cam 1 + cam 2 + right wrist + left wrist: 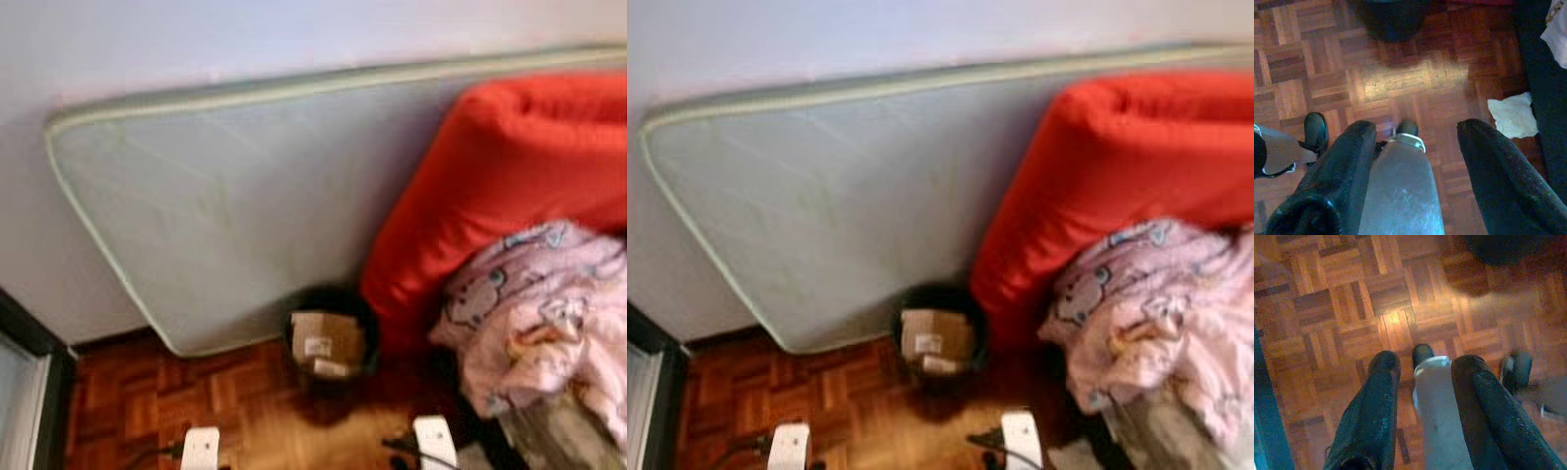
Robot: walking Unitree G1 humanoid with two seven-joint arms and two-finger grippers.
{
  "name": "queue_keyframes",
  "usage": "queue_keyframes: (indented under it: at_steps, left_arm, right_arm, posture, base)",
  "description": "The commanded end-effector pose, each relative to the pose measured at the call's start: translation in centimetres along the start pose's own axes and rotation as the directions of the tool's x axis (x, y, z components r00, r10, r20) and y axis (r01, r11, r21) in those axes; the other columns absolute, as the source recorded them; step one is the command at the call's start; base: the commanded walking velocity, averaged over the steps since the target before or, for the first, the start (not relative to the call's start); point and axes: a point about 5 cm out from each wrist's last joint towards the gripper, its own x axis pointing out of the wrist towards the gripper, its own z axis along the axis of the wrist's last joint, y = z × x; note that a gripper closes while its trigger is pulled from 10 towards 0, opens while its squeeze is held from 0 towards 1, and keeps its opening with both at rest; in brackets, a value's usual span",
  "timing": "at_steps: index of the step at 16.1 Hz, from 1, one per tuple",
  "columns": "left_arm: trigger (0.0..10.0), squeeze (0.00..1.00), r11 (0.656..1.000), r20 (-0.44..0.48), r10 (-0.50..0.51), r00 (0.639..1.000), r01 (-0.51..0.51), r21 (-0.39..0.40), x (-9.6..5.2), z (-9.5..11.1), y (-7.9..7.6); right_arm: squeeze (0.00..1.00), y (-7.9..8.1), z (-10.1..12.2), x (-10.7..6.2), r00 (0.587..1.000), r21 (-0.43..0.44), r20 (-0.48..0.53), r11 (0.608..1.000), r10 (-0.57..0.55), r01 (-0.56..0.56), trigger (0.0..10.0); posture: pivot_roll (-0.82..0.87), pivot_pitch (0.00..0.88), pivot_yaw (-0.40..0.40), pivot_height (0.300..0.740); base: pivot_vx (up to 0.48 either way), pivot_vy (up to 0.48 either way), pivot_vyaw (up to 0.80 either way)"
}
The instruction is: Clean up the room
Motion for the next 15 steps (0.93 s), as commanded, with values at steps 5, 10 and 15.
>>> queue_keyframes:
  at_steps: [5, 10, 15]
  left_arm:
    - [10.0, 0.0, 1.0, -0.022, -0.002, 1.0, 0.002, -0.005, -0.12, -0.56, -0.06]
    - [10.0, 0.0, 1.0, -0.024, -0.004, 1.0, 0.004, 0.002, -0.14, -0.64, 0.02]
    - [10.0, 0.0, 1.0, -0.031, -0.002, 1.0, 0.003, 0.018, -0.17, -0.78, 0.06]
  right_arm:
    - [0.0, -0.5, 0.18, -0.01, 1.0, -0.003, -0.005, 1.0, -0.013, 0.013, 10.0]
    - [0.0, -0.48, 0.16, 0.0, 1.0, -0.008, -0.009, 1.0, -0.012, 0.012, 10.0]
    - [0.0, -0.49, 0.08, -0.02, 1.0, -0.012, -0.011, 1.0, -0.01, 0.01, 10.0]
  posture:
    - [-0.04, 0.075, -0.023, 0.738]
    - [-0.05, 0.068, -0.02, 0.738]
    - [-0.05, 0.054, -0.02, 0.738]
  base:
    - [0.0, 0.0, -0.57]
    - [0.0, 0.0, -0.8]
    - [0.0, 0.0, -0.79]
